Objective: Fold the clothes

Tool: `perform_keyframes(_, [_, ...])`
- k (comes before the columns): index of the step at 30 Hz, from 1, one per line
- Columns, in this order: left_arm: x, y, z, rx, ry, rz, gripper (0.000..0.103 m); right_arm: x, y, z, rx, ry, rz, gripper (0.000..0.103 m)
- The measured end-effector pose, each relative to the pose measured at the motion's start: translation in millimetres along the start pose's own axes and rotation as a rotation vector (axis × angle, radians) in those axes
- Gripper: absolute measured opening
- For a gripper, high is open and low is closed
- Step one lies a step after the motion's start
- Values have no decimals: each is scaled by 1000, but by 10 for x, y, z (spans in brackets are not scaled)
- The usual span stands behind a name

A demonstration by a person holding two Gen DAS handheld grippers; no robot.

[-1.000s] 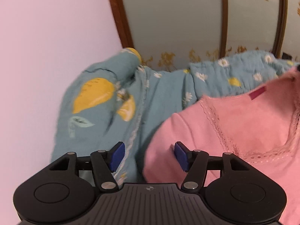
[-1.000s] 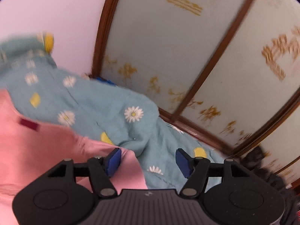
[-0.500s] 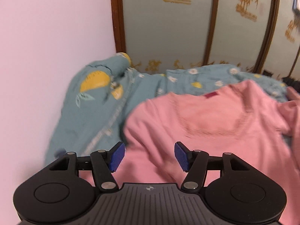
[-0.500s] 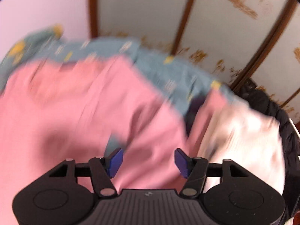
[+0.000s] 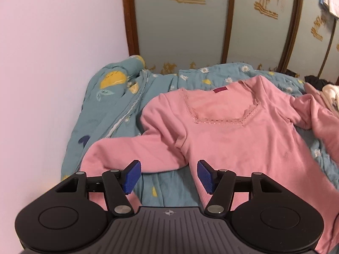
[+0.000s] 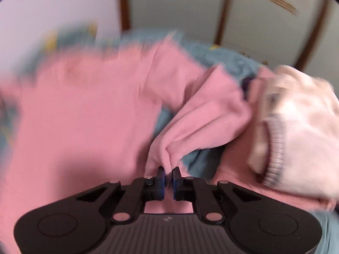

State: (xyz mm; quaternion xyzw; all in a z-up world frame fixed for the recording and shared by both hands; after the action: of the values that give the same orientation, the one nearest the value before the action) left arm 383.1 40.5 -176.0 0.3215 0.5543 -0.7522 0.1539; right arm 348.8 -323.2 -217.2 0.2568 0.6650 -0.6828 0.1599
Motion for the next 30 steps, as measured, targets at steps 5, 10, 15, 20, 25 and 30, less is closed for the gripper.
perform_keyframes(5, [19, -68, 60, 23, -15, 3, 59, -474, -444, 1149, -72, 461, 52, 6])
perform_keyframes(10, [27, -104, 114, 44, -28, 1, 59, -655, -380, 2364, -105, 961, 53, 19])
perform_keyframes(15, [48, -99, 103, 23, -19, -20, 59, -631, -649, 2431, 178, 535, 165, 36])
perform_keyframes(20, [69, -89, 198, 33, -6, -32, 59, -333, -691, 1902, 69, 365, 109, 45])
perform_keyframes(25, [130, -85, 310, 37, 34, -52, 59, 118, -524, 1752, -43, 490, -82, 45])
perform_keyframes(30, [155, -57, 353, 25, 40, -60, 59, -24, -423, 1699, 29, 480, 52, 38])
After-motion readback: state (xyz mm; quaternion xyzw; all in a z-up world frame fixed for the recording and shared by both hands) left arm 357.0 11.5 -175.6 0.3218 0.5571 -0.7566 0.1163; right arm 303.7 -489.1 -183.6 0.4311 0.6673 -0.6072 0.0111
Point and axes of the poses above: each gripper's, at about its wrist camera, not at the fingertips, and y roughly the way its jaws point, z to its right, x to its underside, the point moved 10 cm from there along y, roughly the way its jaws point, and after that the axes turned 15 degrees about x, right-handed, at the moved point
